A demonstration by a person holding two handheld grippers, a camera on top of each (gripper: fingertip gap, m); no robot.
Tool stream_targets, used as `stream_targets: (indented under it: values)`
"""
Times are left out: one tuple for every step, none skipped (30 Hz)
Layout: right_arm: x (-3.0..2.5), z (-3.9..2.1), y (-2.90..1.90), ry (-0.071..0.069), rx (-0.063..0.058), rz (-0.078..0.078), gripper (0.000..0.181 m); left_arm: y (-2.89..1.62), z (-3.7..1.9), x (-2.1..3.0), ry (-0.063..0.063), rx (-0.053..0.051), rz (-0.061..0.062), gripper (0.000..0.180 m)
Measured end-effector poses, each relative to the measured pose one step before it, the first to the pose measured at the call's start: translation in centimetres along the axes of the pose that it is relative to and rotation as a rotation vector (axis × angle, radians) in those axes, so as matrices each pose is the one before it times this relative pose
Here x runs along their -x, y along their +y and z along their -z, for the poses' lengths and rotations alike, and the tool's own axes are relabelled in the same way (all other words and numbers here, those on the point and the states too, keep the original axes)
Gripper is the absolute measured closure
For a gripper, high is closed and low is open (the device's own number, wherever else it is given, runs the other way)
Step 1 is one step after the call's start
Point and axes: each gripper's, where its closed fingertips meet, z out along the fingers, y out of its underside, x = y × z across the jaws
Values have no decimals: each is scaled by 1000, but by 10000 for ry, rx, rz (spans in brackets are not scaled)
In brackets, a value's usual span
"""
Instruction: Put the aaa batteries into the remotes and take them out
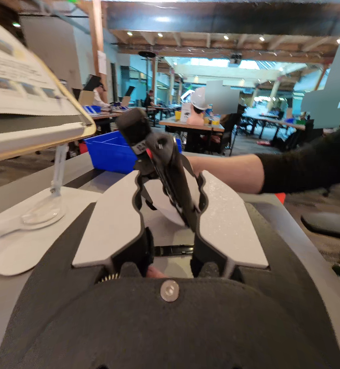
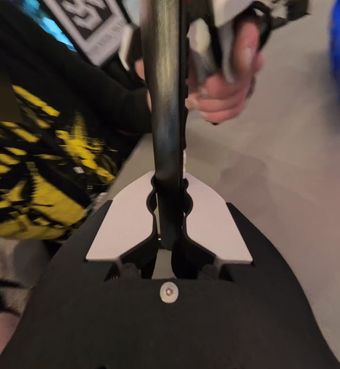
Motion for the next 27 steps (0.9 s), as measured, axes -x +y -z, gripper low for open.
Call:
stream_targets:
  values:
    - [1136,214,-506,-820,-174,-4,160,48,-68,-747,393,150,-302,119]
    - [735,-18,-251,-553,80,-47,160,11,-164,-840,465,110,-196,113]
    - [728,-201,28,-605,284,-209,160,-182,-191,-848,418,-35,-190,112]
    - [628,-365,112,-586,310,-163,160,-254,-199,-603,188,-66,-296,111]
    - [511,-494,107,-539,290,-137,160,-284,-203,-419,49,-66,-337,110]
    - [587,-589,196,-614,329,-163,160,-378,-188,-588,219,-169,-314,108]
    - [429,-607,136,-544,285,-130,160,-429,-166,-698,292,-289,-277,108]
    - [254,-558,42,-489,213,-171,160,-350,-188,-554,184,-269,-182,112]
    - [193,-522,125,-487,258,-178,160,-235,-187,-549,214,-165,-63,116]
    - [93,-431,94,-423,230,-123,160,-227,-164,-605,285,-135,10,116]
    - [122,-342,32,-374,176,-43,160,-192,-71,-414,187,-107,42,117]
    - [14,-226,-64,-240,108,-38,160,-167,37,-211,81,-84,71,117]
    - [-95,-62,-198,-138,32,-15,160,-209,117,-82,19,-106,59,117]
    - [-199,59,-254,-29,1,53,160,-262,137,36,-44,-127,62,118]
    - [-266,139,-381,57,-72,47,159,-373,168,117,-79,-166,99,118]
    - [-338,213,-548,177,-145,69,158,-490,247,229,-156,-212,53,119]
    - [-555,400,-642,421,-213,70,155,-558,351,362,-244,-237,-18,119]
    - [-672,652,-626,648,-238,20,151,-535,457,372,-231,-205,-34,119]
    - [-565,793,-664,753,-331,65,141,-497,556,420,-245,-173,-13,119]
    - [-874,934,-552,1128,-313,-61,132,-521,668,544,-323,-190,-28,119]
    - [-1172,1047,-22,1500,-61,-176,132,-515,700,463,-241,-173,-30,119]
    - [-1339,1078,584,1665,175,-294,134,-419,664,383,-143,-93,12,119]
    - [-662,828,681,1186,75,-250,127,-409,607,451,-205,-93,-21,119]
    - [-383,659,586,1026,-150,-426,126,-460,525,438,-192,-154,-19,119]
    - [-1290,587,1191,1561,157,-732,127,-384,421,306,-82,-121,42,119]
    - [-596,159,1693,1138,437,-288,122,-217,315,278,-100,-46,20,119]
    - [69,-174,1615,741,299,-251,123,-49,215,356,-180,12,-14,119]
